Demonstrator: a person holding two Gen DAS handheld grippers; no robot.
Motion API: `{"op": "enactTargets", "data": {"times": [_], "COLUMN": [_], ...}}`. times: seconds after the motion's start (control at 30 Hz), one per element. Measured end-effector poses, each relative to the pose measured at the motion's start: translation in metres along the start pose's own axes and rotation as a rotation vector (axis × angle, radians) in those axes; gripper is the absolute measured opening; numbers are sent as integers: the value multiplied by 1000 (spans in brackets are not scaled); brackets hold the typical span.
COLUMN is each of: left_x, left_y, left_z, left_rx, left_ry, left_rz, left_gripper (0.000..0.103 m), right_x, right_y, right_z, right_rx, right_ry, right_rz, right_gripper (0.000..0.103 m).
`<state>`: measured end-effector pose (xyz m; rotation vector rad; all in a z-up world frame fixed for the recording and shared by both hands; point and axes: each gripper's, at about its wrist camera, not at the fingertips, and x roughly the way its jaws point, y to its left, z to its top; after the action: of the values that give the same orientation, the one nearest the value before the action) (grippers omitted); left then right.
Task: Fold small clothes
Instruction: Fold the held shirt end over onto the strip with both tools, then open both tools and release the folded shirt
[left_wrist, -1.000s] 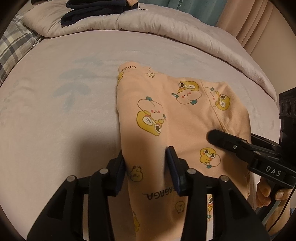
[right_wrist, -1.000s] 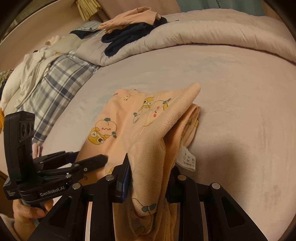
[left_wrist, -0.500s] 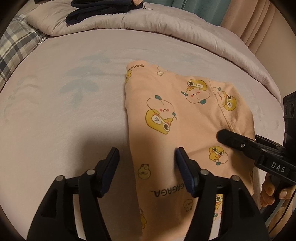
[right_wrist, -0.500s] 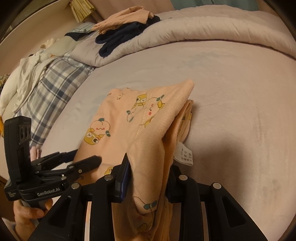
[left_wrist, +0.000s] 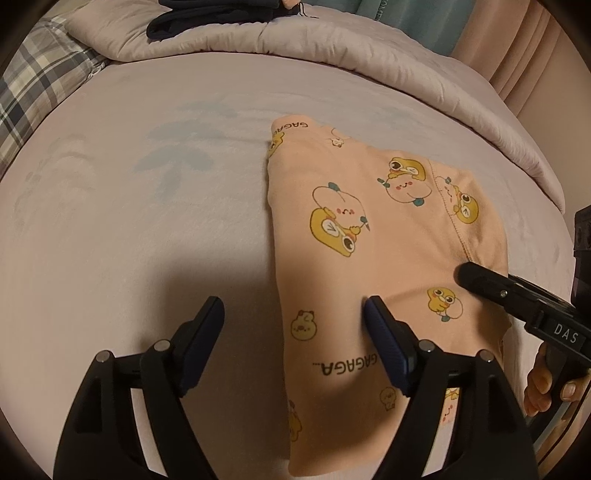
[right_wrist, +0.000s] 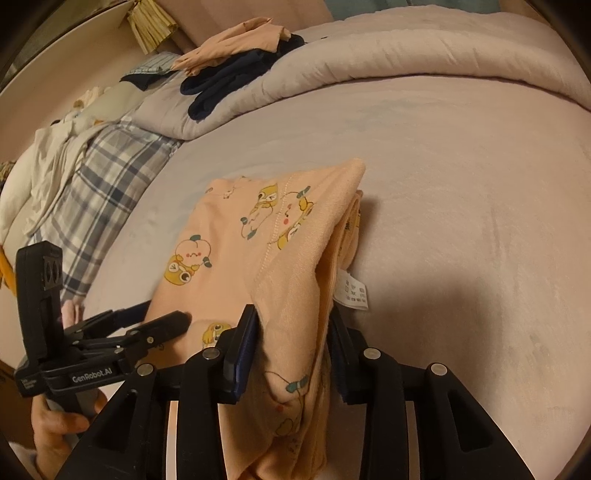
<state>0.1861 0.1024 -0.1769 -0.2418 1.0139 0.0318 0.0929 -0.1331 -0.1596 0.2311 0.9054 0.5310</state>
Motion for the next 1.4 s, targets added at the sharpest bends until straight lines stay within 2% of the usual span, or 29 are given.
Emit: {"op": "enactTargets", "data": {"times": [0.4,0.73,1.0,1.27,1.4], "left_x": [-7,-8,-8,-8,-8], "left_y": [1,4,6,11,13], "left_z": [-8,-15,-20,-25,-27], "left_rx": [-8,-13,-22,-38,-52], "left_ry": [0,5,7,15,20], "left_rz": [16,35,42,55,56], "left_gripper": [80,86,89,97,99], "right_x": [-9,-16,-13,-17,-10], "right_y": [-4,3,3,5,3], "right_z": [-3,-5,-7,-8,-13], "right_rx": [11,-20,-23,-33,-39], "right_ry": [-5,-16,13,11,38], "right_rz": [-13,-9,-28,-16,-49], "right_gripper": [36,36,36,36,36]}}
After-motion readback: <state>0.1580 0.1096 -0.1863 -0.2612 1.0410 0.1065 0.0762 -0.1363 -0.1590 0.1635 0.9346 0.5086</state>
